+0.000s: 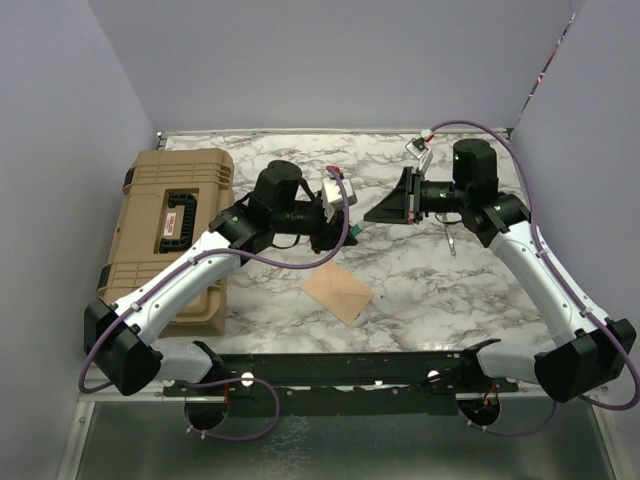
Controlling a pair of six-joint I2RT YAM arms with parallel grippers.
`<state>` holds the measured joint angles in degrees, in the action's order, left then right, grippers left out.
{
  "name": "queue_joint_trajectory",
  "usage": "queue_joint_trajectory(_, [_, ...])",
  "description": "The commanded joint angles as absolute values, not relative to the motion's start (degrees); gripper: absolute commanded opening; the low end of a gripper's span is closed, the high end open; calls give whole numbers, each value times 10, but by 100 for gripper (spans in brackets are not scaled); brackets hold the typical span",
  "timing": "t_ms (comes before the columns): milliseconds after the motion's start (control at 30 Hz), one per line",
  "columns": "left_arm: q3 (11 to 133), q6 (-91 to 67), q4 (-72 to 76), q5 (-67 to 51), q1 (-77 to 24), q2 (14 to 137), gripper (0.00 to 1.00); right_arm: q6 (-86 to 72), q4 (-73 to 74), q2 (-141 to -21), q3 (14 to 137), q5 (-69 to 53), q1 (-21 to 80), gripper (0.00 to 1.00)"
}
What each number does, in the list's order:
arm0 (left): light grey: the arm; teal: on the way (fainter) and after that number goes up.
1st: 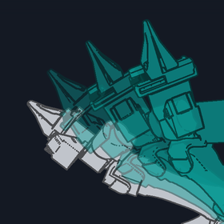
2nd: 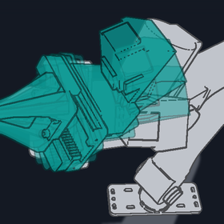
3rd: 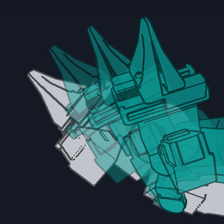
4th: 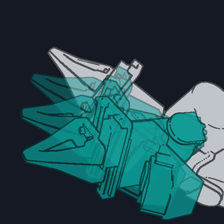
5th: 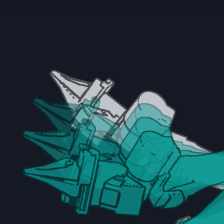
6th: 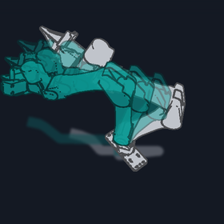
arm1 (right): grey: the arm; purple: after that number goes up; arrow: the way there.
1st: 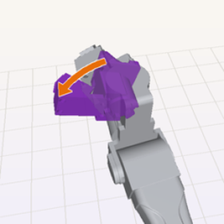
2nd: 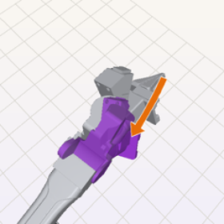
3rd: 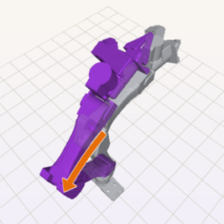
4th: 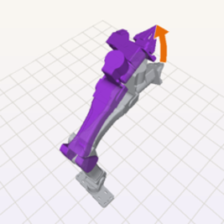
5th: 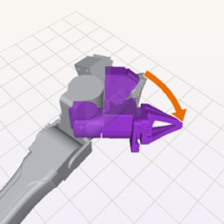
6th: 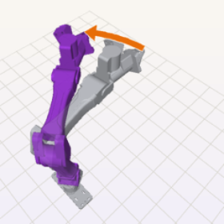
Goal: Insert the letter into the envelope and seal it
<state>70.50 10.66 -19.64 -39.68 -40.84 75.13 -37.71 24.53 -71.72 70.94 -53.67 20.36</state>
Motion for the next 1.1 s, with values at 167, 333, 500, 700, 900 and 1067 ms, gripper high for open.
queue_joint_trajectory(167, [730,133,-220,-413,-418,776,0,-336,308,-745,744,-525,233,0])
queue_joint_trajectory(333, [738,156,-226,-407,-420,775,0,-312,350,-762,760,-502,246,0])
queue_joint_trajectory(500, [752,184,-226,-396,-422,769,0,-295,392,-778,768,-476,264,0])
queue_joint_trajectory(700, [761,213,-216,-392,-424,766,0,-320,384,-781,748,-465,284,0])
queue_joint_trajectory(900, [759,194,-147,-396,-426,750,0,-370,336,-776,713,-480,296,0])
queue_joint_trajectory(1067, [764,175,-112,-421,-428,744,0,-402,305,-774,690,-484,310,0])
